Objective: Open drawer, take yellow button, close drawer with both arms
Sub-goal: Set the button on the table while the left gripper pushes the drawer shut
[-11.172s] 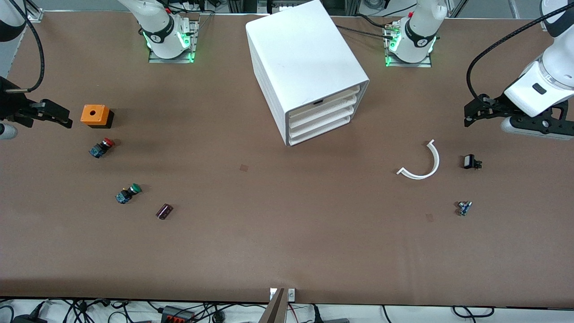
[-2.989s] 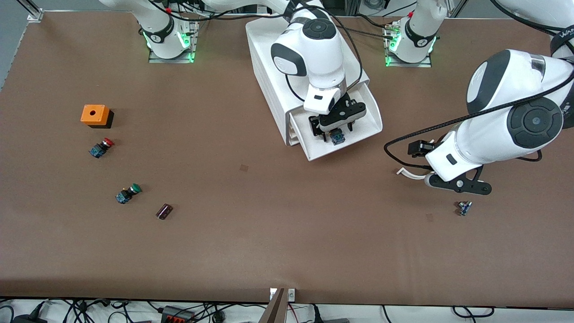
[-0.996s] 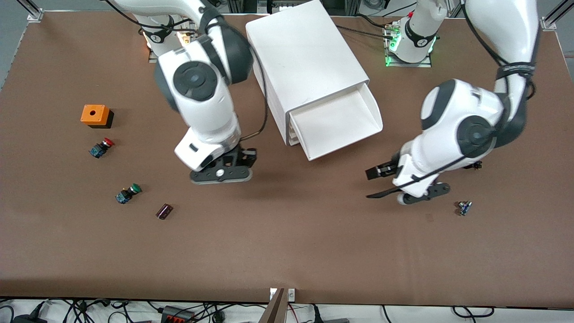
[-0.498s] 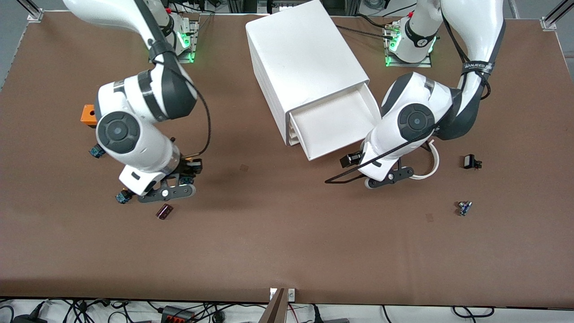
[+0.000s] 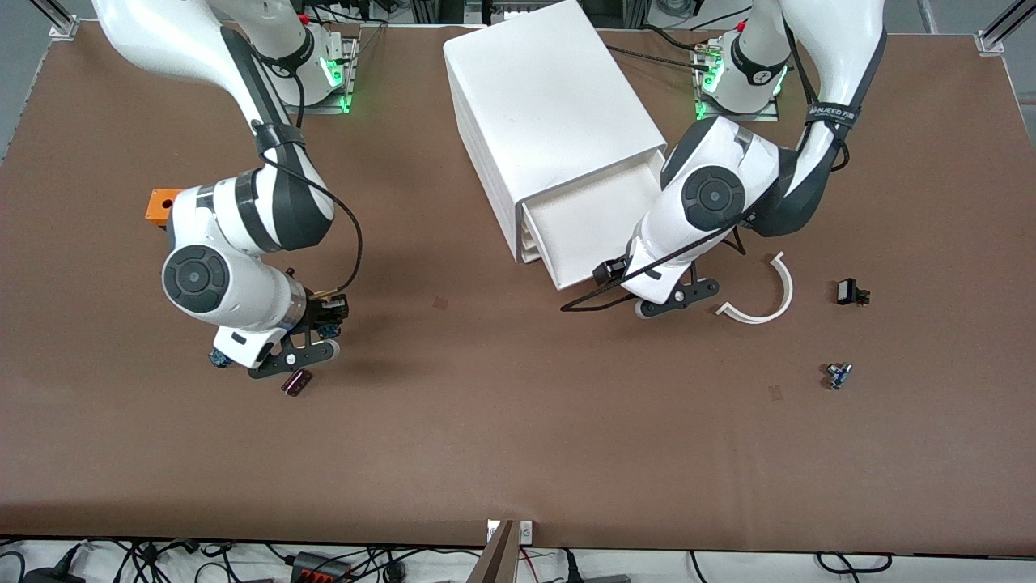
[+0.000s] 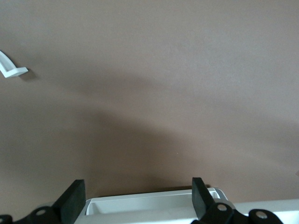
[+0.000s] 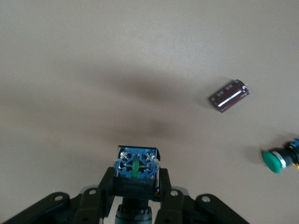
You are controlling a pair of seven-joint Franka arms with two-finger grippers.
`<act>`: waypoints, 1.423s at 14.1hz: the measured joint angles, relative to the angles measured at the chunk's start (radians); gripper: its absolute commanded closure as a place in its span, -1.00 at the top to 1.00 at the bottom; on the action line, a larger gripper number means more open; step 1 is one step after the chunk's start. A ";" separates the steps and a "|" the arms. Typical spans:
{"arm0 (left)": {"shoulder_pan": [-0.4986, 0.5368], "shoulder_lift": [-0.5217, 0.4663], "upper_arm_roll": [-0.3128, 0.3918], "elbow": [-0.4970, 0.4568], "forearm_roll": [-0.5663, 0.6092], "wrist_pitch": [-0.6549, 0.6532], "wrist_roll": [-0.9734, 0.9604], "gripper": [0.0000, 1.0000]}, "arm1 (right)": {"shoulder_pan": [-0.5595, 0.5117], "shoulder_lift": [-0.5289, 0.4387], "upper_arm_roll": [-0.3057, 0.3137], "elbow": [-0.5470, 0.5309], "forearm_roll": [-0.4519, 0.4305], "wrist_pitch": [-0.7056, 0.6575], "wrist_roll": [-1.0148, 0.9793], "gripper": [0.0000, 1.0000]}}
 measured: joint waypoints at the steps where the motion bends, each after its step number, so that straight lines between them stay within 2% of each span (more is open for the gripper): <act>1: 0.000 -0.009 -0.007 -0.011 0.000 0.003 -0.004 1.00 | 0.000 0.006 0.002 -0.026 0.000 0.035 -0.008 -1.00; 6: 0.001 -0.069 -0.063 -0.087 0.000 0.003 -0.052 1.00 | -0.004 0.044 0.002 -0.121 0.001 0.177 -0.087 -1.00; 11: 0.002 -0.092 -0.130 -0.137 0.000 0.003 -0.119 1.00 | -0.006 0.085 0.002 -0.133 0.058 0.222 -0.169 -1.00; 15: 0.002 -0.094 -0.156 -0.144 0.000 -0.004 -0.156 1.00 | -0.010 0.122 0.002 -0.134 0.061 0.239 -0.179 -1.00; 16: 0.003 -0.094 -0.157 -0.144 0.000 -0.006 -0.158 1.00 | -0.010 0.130 0.002 -0.134 0.061 0.243 -0.179 -0.86; 17: 0.004 -0.095 -0.158 -0.144 -0.003 -0.008 -0.162 1.00 | -0.011 0.135 0.002 -0.134 0.061 0.248 -0.179 -0.14; 18: 0.004 -0.095 -0.161 -0.145 -0.008 -0.012 -0.164 1.00 | -0.012 0.138 0.002 -0.134 0.061 0.251 -0.179 0.94; 20: 0.004 -0.095 -0.172 -0.145 -0.014 -0.025 -0.172 1.00 | -0.016 0.138 0.001 -0.132 0.062 0.254 -0.179 1.00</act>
